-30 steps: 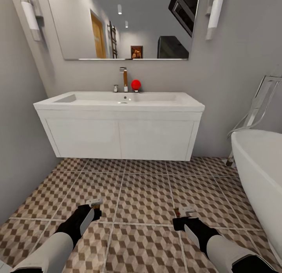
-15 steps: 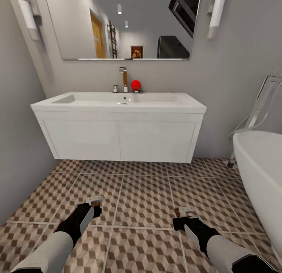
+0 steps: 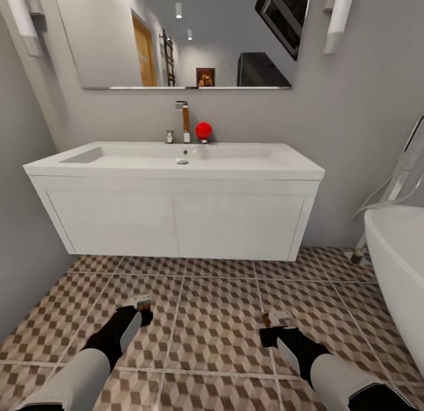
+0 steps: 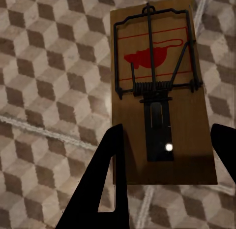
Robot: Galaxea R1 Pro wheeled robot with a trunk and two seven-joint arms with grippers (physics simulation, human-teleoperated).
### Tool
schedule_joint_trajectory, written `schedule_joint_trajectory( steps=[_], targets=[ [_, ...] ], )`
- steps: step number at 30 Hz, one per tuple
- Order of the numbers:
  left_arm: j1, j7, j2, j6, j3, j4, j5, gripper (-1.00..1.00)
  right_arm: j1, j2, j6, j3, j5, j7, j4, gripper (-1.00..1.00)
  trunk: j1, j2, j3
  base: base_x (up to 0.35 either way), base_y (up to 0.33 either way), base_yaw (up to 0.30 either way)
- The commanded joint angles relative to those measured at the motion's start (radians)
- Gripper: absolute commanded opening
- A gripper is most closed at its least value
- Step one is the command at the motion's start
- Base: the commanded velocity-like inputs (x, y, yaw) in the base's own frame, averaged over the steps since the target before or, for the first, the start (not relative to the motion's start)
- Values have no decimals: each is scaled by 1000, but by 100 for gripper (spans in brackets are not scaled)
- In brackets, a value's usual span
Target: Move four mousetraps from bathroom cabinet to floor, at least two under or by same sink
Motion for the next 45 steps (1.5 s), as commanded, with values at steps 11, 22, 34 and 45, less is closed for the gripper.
schedule_joint_trajectory(
  steps=[11,22,34,45],
  targets=[
    [0,7,-2,4,3,10,10,-100,0,-1,5,8,-9,-1,-2,-100,0,0,-1,323,0,0],
    [0,12,-6,0,-56,39,7,-100,0,6,6,10,-8,-9,-3,-100,0,0,-1,160,0,0],
    [0,16,-19,-87,-166,129,9,-100,0,34,8,11,-8,-82,-15,-100,0,0,-1,1,0,0],
    [0,11,-31,-117,-167,151,9,-100,0,37,14,11,-8,-87,-17,-100,0,0,-1,0,0,0]
  ],
)
